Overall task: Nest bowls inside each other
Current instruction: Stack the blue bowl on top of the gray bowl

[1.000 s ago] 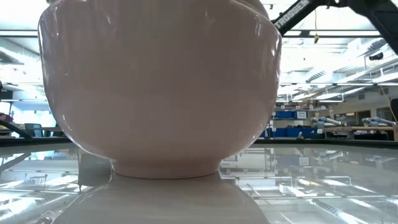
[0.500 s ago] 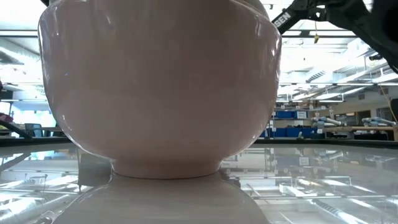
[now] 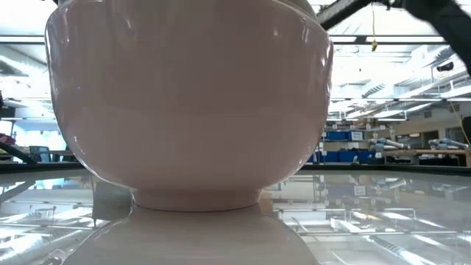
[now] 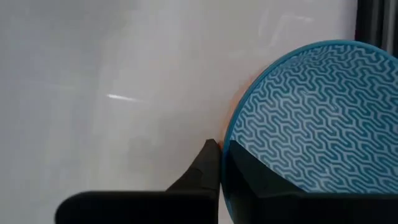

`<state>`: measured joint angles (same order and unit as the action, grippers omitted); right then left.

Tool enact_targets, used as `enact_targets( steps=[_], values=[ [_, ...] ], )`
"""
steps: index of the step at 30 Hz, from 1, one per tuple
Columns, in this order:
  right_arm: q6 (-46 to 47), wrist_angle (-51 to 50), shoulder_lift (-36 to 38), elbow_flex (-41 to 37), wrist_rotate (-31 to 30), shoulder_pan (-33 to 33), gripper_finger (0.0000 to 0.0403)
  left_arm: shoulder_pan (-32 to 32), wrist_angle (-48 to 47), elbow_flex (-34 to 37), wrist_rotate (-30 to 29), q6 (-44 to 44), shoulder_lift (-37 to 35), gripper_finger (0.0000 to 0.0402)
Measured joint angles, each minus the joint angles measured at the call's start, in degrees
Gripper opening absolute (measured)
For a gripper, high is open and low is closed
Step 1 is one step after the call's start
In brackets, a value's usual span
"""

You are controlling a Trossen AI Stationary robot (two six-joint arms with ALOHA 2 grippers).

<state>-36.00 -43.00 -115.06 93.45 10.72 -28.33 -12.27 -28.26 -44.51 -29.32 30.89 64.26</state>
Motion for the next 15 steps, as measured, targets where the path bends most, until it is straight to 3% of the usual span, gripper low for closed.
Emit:
enact_targets(
  steps=[8,15],
  values=[
    [13.00,-4.28,12.37,0.07,1.02,14.93,0.0015,-2.76,-1.63,0.00,-6.82,-0.35,-2.16,0.0215],
    [21.79,-1.14,13.19,-0.02,-1.91,34.05,0.0015,-7.27,-7.80,0.00,-12.60,4.68,-3.96,0.0214]
  ],
)
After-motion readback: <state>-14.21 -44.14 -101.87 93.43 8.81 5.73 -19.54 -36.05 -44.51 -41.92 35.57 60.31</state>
